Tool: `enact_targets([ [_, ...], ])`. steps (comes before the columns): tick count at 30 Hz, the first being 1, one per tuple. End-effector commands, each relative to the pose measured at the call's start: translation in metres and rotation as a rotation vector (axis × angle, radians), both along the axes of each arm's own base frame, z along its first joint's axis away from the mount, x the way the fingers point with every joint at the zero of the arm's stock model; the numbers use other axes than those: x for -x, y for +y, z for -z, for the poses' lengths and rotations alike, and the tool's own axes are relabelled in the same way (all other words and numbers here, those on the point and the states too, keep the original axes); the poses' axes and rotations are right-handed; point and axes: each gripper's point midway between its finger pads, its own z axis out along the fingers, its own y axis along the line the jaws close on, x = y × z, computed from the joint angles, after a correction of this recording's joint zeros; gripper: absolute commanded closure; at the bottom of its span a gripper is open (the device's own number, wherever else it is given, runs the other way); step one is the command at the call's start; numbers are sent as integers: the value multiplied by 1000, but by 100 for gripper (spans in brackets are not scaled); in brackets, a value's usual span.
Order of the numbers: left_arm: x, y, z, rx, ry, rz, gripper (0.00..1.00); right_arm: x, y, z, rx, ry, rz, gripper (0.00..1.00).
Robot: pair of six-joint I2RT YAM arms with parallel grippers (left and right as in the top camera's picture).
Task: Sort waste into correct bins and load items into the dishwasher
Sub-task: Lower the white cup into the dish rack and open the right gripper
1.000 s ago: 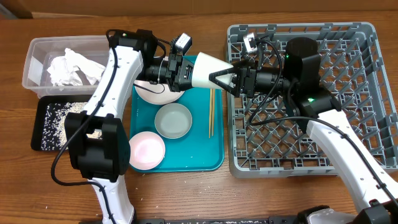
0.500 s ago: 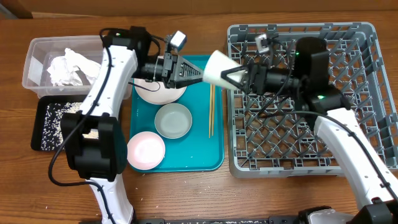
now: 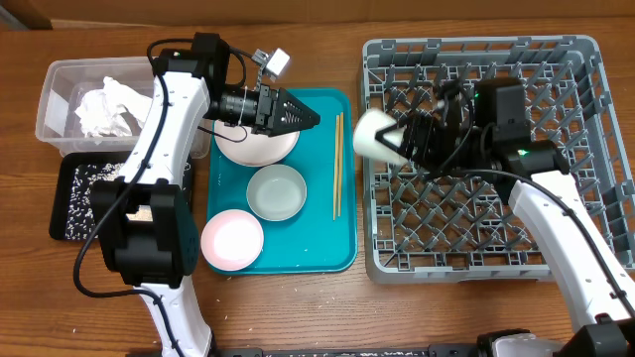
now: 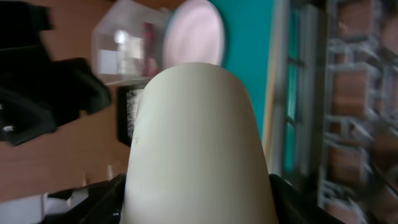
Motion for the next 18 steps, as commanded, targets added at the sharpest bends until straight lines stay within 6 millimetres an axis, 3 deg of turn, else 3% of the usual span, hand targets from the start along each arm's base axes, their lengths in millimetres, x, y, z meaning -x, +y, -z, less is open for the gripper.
enact_targets([
  [1,-7,12,26,-196,-38,-13,48,2,-18,-19,137,-35,96,55],
  [6,-15,27,48,-358,-18,-62,49,34,-34,-23,349,75,144,54],
  [11,-18,30,52,-389,-26,-71,50,66,-36,-34,481,156,165,54],
  [18,-17,34,59,-441,-29,-70,50,117,-29,-10,574,396,98,54],
])
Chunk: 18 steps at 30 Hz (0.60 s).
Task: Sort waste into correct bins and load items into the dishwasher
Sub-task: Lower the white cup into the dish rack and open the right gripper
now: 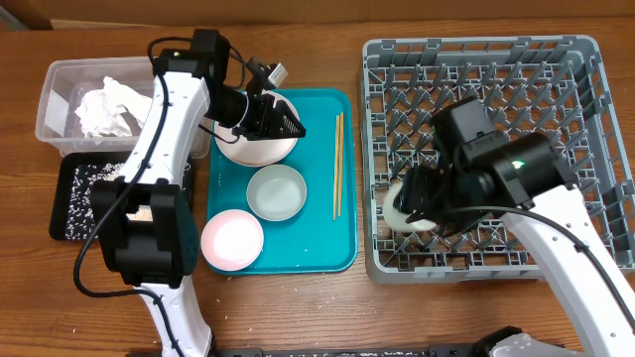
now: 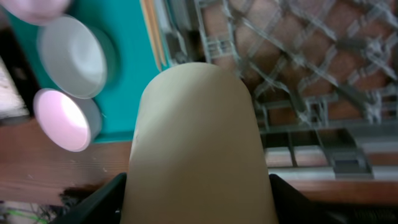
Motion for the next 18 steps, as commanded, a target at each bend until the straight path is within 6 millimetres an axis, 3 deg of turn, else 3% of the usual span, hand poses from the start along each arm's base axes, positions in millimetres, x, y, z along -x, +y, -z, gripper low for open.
enact_targets([
  [1,-3,1,-1,-37,-12,-5,50,6,-1,8,58,65,34,54],
  [13,-1,2,1,-48,-3,-5,49,24,1,58,155,245,-6,54],
  [18,-1,2,1,-48,-3,-5,49,19,4,68,146,228,-6,54],
])
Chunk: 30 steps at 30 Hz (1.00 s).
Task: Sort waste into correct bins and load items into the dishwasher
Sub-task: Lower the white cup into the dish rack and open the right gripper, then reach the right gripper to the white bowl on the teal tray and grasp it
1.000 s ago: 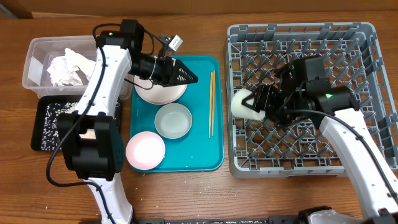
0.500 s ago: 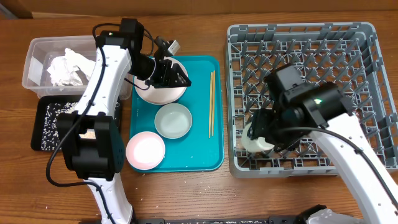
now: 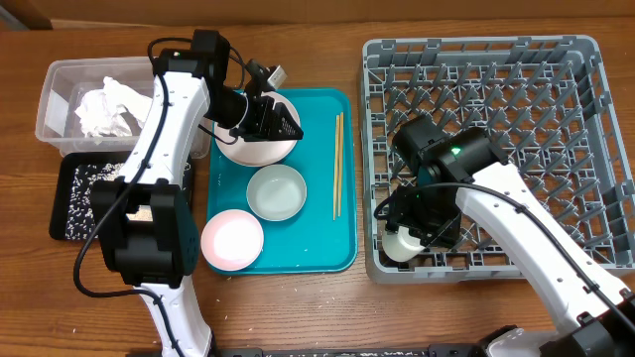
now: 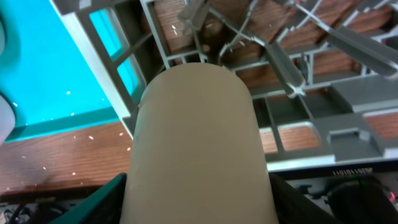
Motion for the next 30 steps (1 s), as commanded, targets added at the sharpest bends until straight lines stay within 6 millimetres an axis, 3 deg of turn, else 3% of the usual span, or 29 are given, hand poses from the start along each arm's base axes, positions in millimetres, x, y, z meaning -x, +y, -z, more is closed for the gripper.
enact_targets([
  [1,-2,-3,-5,-4,-9,-1,49,-4,2,4,1,-20,6,54],
  [10,-1,-4,-5,-4,-7,0,48,2,-2,22,20,13,22,53],
  [13,-1,-3,-5,-4,-7,-1,48,-1,0,23,13,2,21,34],
  [17,0,-3,-5,-8,-3,-1,50,-7,3,23,-1,-25,22,26],
  [25,-1,4,0,-59,-7,-6,50,-30,15,3,-49,-117,18,19],
  [30,-9,13,-15,-114,-47,-18,50,-49,23,-21,-86,-203,-4,19],
])
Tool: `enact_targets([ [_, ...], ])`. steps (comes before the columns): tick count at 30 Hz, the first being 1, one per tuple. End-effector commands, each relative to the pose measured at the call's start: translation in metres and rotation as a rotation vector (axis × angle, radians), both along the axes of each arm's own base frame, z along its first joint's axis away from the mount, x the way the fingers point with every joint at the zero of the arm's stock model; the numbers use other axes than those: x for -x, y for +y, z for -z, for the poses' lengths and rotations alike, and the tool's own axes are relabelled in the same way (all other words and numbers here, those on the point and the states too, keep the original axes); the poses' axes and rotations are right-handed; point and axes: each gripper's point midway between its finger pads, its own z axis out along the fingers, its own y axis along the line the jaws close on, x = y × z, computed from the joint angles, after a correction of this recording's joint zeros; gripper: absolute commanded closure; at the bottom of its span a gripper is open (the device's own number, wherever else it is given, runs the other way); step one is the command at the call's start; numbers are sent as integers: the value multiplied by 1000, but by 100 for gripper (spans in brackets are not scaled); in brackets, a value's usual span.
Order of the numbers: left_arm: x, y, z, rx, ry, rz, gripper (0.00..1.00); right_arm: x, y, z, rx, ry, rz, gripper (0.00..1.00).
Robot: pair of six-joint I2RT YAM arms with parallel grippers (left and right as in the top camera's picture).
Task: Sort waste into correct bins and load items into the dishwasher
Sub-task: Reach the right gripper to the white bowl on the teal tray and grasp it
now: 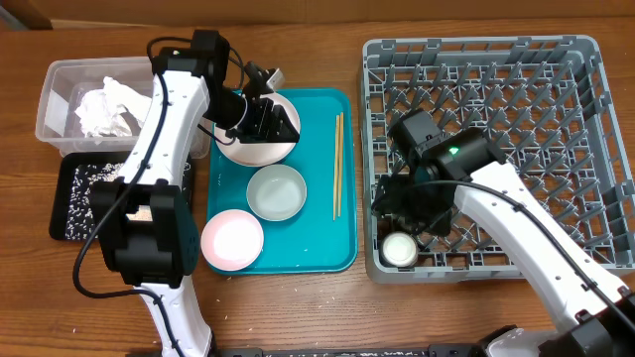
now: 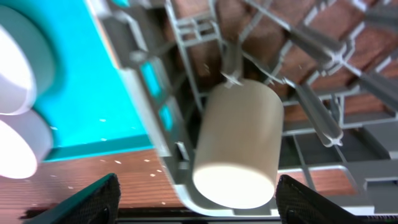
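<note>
A cream cup (image 1: 400, 249) (image 2: 239, 149) stands mouth-down in the front-left corner cell of the grey dish rack (image 1: 556, 59). My right gripper (image 1: 412, 220) (image 2: 200, 204) hangs open just above the cup, one finger on each side and clear of it. On the teal tray (image 1: 317, 248) lie a white bowl (image 1: 253, 149), a pale green bowl (image 1: 277, 191), a pink bowl (image 1: 232, 239) and a pair of chopsticks (image 1: 337, 164). My left gripper (image 1: 281, 121) sits low over the white bowl's far rim; whether its fingers grip the rim does not show.
A clear bin (image 1: 60, 79) with crumpled paper stands at the far left, and in front of it a black tray (image 1: 79, 193) of speckled scraps. The rack's prongs stand close around the cup. Wooden table surrounds everything.
My right gripper has opened and let go of the cup, which now stands alone in the rack's corner cell. The left gripper has shifted slightly left over the white bowl.
First my right gripper held the cup at the rack's left edge, and the left gripper hovered over the tray's far end. It then carried the cup lower toward the rack's front-left, then into the corner cell. Now the cup rests there, released.
</note>
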Motion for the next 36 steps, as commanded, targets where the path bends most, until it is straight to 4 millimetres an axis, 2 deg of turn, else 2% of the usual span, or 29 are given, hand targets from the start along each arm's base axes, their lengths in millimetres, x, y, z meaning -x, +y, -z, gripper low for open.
enact_targets([
  [1,-15,6,-22,-59,-77,-13,50,-21,9,-26,-32,-104,-33,19],
  [4,-21,13,-44,-110,-129,-21,50,-33,20,-48,-70,-182,-74,20],
  [7,-27,23,-74,-172,-202,-36,51,-50,43,-68,-131,-299,-124,24],
  [12,-37,46,-106,-262,-264,-138,52,-66,82,-79,-206,-422,-187,31],
  [15,-41,57,-120,-291,-299,-182,51,-73,101,-74,-207,-458,-210,33],
  [18,-46,68,-130,-326,-328,-230,51,-78,119,-57,-181,-460,-237,34],
  [22,-53,94,-134,-405,-331,-344,51,-83,141,-18,-152,-412,-273,36],
  [25,-57,110,-133,-462,-339,-379,48,-87,152,11,-133,-374,-277,39],
  [28,-59,119,-132,-500,-346,-395,44,-93,158,36,-117,-344,-264,43],
  [31,-61,120,-133,-507,-358,-401,29,-98,162,57,-108,-321,-245,50],
  [32,-61,120,-133,-506,-359,-401,21,-99,164,64,-104,-311,-240,51],
  [33,-61,120,-133,-506,-359,-401,6,-99,165,71,-103,-300,-241,55],
  [34,-61,120,-133,-506,-359,-401,0,-99,165,78,-100,-285,-233,58],
  [36,-61,120,-133,-507,-358,-401,0,-97,167,88,-102,-258,-223,63],
])
